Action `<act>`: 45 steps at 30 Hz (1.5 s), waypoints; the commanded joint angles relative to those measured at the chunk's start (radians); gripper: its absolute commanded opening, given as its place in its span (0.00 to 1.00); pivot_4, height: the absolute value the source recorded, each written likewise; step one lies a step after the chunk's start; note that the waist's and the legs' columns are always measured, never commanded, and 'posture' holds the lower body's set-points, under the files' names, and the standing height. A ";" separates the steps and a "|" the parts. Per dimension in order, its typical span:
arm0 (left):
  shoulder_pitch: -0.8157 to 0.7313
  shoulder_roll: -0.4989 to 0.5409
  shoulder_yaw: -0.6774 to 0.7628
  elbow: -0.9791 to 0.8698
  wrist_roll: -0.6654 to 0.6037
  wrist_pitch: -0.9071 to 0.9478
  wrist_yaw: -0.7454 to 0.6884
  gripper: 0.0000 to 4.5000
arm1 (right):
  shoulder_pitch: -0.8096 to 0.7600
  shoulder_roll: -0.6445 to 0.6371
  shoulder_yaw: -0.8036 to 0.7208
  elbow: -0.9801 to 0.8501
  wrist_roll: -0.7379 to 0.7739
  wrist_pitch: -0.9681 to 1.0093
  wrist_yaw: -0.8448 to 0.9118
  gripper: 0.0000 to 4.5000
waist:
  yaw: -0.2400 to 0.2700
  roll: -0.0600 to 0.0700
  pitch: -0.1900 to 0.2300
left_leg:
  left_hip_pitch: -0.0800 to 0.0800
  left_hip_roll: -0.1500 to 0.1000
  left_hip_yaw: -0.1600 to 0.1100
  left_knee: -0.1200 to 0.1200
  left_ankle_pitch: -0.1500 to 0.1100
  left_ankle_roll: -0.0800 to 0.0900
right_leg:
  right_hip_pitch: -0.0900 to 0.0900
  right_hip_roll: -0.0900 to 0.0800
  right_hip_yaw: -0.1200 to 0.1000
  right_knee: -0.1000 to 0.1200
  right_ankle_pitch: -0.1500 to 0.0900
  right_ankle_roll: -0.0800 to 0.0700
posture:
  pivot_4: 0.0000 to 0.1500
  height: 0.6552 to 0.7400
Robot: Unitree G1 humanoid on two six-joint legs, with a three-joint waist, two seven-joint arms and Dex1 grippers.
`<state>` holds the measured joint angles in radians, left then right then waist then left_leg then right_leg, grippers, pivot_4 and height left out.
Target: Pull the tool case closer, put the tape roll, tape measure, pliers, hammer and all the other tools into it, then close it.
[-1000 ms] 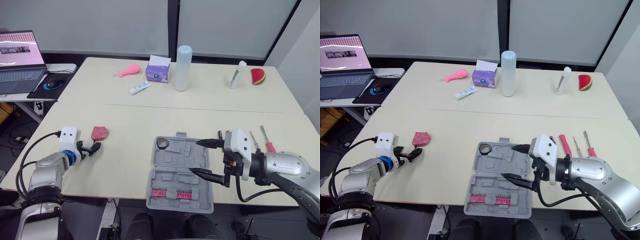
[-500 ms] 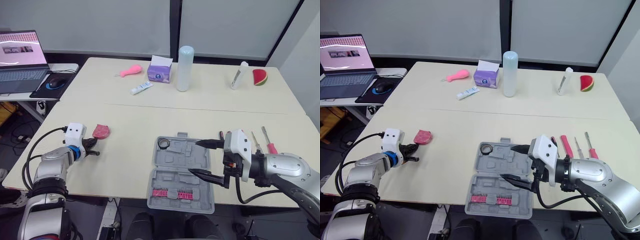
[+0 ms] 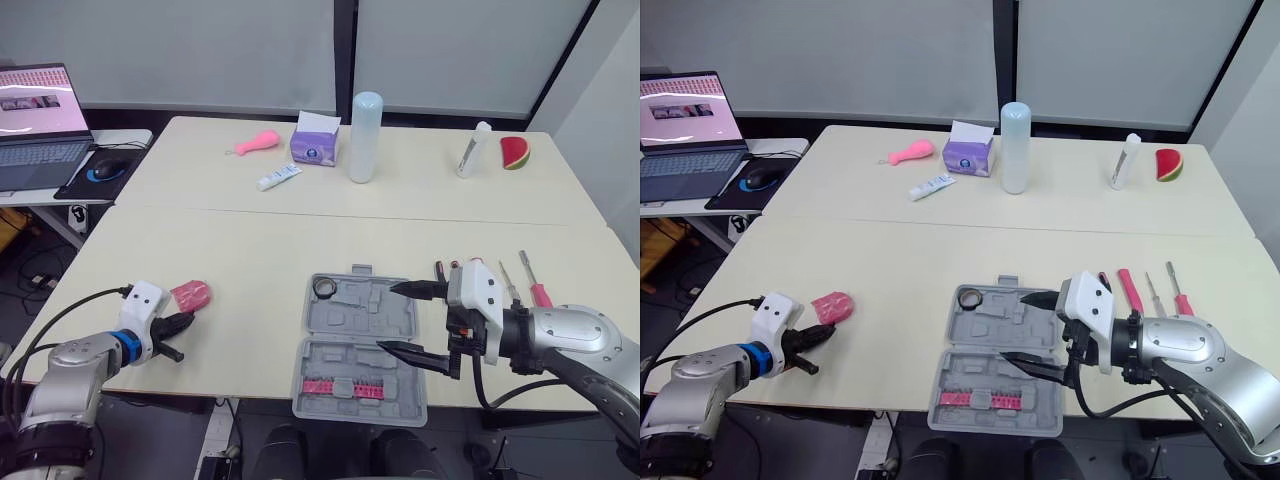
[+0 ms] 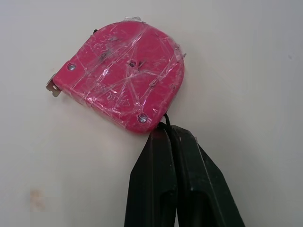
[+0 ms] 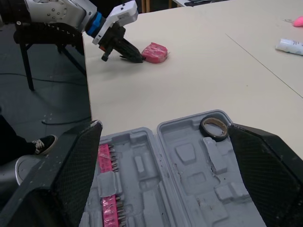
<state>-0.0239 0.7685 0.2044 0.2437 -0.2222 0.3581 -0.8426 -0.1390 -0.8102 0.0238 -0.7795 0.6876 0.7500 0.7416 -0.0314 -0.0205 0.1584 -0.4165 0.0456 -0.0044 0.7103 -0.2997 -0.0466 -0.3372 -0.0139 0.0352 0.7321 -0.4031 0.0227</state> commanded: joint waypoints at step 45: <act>0.433 0.200 0.215 -0.256 -0.103 -0.172 -0.330 0.69 | -0.043 -0.041 0.048 -0.043 0.005 0.015 0.043 1.00 | 0.004 0.000 0.003 | 0.000 0.000 0.000 -0.003 -0.001 0.001 | 0.000 0.000 -0.001 -0.003 0.000 0.000 | 1.00 0.44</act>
<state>0.4187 0.9450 0.3737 -0.0189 -0.3116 0.2271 -1.1337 -0.1708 -0.8431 0.0688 -0.7831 0.6821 0.7660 0.7706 -0.0277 -0.0203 0.1614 -0.4165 0.0456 -0.0052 0.7078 -0.3002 -0.0457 -0.3374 -0.0139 0.0342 0.7290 -0.4031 0.0226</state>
